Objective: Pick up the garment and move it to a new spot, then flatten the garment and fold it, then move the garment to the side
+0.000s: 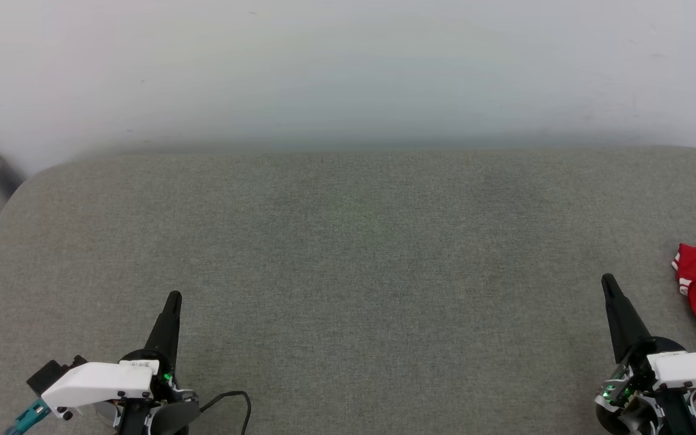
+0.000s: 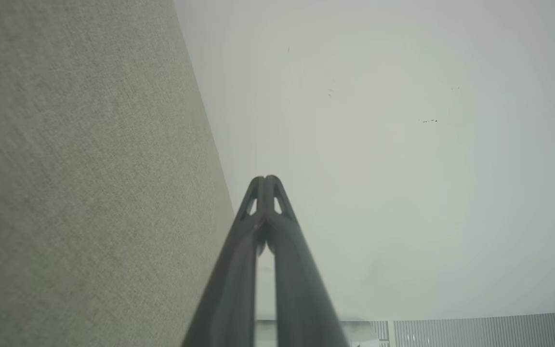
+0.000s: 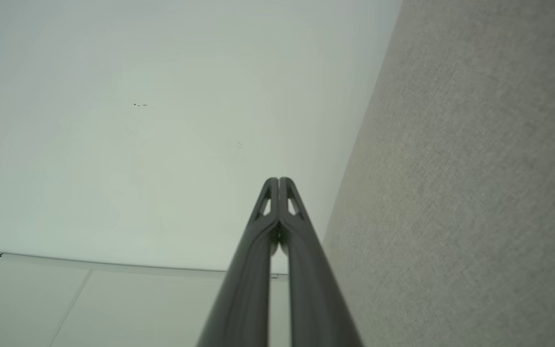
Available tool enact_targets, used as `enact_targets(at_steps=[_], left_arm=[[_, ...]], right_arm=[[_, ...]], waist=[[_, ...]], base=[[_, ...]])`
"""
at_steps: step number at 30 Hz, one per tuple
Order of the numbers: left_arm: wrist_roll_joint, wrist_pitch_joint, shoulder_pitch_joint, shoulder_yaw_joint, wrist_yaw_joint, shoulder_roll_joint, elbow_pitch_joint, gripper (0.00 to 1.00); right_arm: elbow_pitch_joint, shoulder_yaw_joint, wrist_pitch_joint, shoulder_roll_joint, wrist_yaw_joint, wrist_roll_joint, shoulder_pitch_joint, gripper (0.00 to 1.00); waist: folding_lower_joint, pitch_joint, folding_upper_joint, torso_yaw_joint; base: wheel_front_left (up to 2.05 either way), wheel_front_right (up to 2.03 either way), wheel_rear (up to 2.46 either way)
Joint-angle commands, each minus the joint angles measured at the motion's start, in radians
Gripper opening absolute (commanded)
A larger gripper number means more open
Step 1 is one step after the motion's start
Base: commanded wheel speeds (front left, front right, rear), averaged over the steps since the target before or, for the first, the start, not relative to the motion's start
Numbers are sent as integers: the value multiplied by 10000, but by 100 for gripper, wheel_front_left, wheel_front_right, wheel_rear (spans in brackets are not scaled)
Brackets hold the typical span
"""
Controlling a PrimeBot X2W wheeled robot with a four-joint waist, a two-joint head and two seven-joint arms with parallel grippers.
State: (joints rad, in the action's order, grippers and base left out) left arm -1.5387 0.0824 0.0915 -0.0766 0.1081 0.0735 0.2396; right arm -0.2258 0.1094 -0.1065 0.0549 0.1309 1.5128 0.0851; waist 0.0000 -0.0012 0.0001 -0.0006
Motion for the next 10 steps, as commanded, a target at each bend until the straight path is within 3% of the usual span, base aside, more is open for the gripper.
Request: enact_targets(at_steps=[1,10], left_arm=[[-163,47,152,-78,89,-49,16,0],[-661,218,188,-264,229,-151,55,0]], right_arm=[[-30,23,-28,-39,-3,200,195,0],[-171,55,-81,-59,-3,809,281,0]], waist=[[0,4,-1,1],[0,32,-1,5]], base=[[0,0,0],[0,0,0]])
